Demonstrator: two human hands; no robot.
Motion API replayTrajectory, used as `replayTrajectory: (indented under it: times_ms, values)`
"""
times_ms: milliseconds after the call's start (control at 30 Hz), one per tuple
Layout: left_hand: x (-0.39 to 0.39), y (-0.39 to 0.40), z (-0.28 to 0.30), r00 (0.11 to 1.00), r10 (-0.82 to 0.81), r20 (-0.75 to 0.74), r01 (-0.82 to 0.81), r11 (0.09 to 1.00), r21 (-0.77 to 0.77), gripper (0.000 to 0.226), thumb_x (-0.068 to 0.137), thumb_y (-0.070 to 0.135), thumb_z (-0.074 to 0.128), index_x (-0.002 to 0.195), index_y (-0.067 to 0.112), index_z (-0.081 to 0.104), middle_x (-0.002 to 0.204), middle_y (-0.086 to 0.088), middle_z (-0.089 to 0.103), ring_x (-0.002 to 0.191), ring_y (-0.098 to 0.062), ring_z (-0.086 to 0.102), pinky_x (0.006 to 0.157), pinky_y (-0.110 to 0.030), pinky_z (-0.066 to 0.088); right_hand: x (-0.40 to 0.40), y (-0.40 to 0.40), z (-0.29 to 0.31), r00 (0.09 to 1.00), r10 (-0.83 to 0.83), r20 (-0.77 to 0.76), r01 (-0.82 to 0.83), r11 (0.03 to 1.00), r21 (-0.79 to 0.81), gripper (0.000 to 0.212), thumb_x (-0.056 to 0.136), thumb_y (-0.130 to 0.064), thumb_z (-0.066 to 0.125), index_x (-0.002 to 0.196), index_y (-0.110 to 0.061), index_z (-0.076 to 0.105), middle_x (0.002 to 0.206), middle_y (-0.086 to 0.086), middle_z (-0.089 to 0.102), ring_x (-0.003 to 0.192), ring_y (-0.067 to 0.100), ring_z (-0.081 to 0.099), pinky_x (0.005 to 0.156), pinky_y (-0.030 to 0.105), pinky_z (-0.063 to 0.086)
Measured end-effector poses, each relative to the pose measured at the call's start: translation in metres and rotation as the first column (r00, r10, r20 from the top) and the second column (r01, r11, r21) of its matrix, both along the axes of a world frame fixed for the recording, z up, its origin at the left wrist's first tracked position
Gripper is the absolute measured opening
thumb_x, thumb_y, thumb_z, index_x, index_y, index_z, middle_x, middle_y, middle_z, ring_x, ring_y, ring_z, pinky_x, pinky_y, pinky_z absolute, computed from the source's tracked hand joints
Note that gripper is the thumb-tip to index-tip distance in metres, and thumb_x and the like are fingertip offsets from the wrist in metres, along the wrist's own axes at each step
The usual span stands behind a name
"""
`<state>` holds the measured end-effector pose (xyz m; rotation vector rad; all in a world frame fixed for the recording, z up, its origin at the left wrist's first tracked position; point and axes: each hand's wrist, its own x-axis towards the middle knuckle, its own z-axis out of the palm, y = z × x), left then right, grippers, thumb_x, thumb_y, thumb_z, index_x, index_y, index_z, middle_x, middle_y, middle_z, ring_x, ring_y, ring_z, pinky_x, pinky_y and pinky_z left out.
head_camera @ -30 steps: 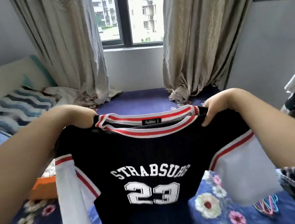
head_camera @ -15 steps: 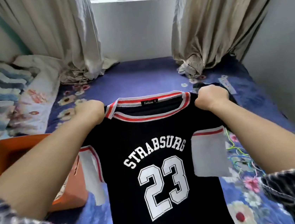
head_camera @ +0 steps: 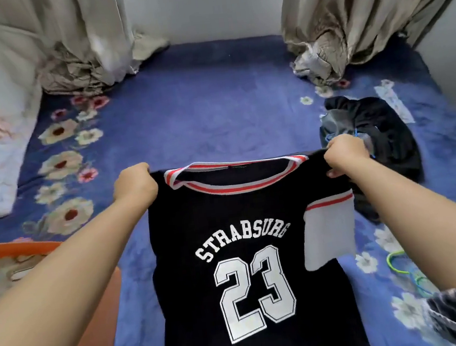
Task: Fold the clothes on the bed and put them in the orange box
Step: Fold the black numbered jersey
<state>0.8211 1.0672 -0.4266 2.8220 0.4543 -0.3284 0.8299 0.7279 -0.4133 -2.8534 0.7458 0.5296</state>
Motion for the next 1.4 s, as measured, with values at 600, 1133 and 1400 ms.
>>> replayTrajectory:
  times_ms: [600, 1133, 1400]
  values:
    - [0.100, -0.007, -0.168, 1.000, -0.031, -0.001, 0.031, 0.999, -0.023, 0.061, 0.096, 0.014, 0.038, 0.149, 0.025, 0.010, 0.154, -0.016, -0.001, 0.137, -0.038, 0.021, 0.106, -0.047, 0.025, 0.096, 0.014, -0.202, 0.942, 0.332, 0.049, -0.334, 0.940, 0.070, 0.069, 0.094, -0.010, 0.040, 0.150, -0.018, 0.001, 0.156, 0.013, -0.009, 0.143, 0.033, 0.005, 0.113, 0.038, 0.016]
    - [-0.016, -0.016, -0.263, 0.982, -0.167, 0.083, 0.147, 0.967, 0.207, 0.050, 0.095, 0.026, 0.044, 0.143, 0.014, 0.033, 0.155, -0.018, 0.008, 0.144, -0.032, -0.002, 0.112, -0.053, -0.002, -0.028, -0.003, -0.287, 0.924, 0.352, 0.148, -0.366, 0.927, 0.078, 0.052, 0.099, -0.024, 0.035, 0.146, -0.006, 0.024, 0.155, 0.017, 0.010, 0.144, 0.031, 0.005, 0.115, 0.041, 0.002]
    - [-0.164, -0.027, -0.268, 0.941, -0.336, 0.034, 0.332, 0.939, 0.095, 0.061, 0.086, 0.040, 0.055, 0.134, 0.004, 0.046, 0.146, -0.024, 0.032, 0.138, -0.036, 0.019, 0.107, -0.060, 0.009, -0.174, -0.034, -0.272, 0.963, 0.252, 0.100, -0.261, 0.961, 0.092, 0.067, 0.084, -0.036, 0.032, 0.139, 0.001, 0.036, 0.151, 0.022, 0.022, 0.141, 0.037, 0.017, 0.111, 0.053, 0.015]
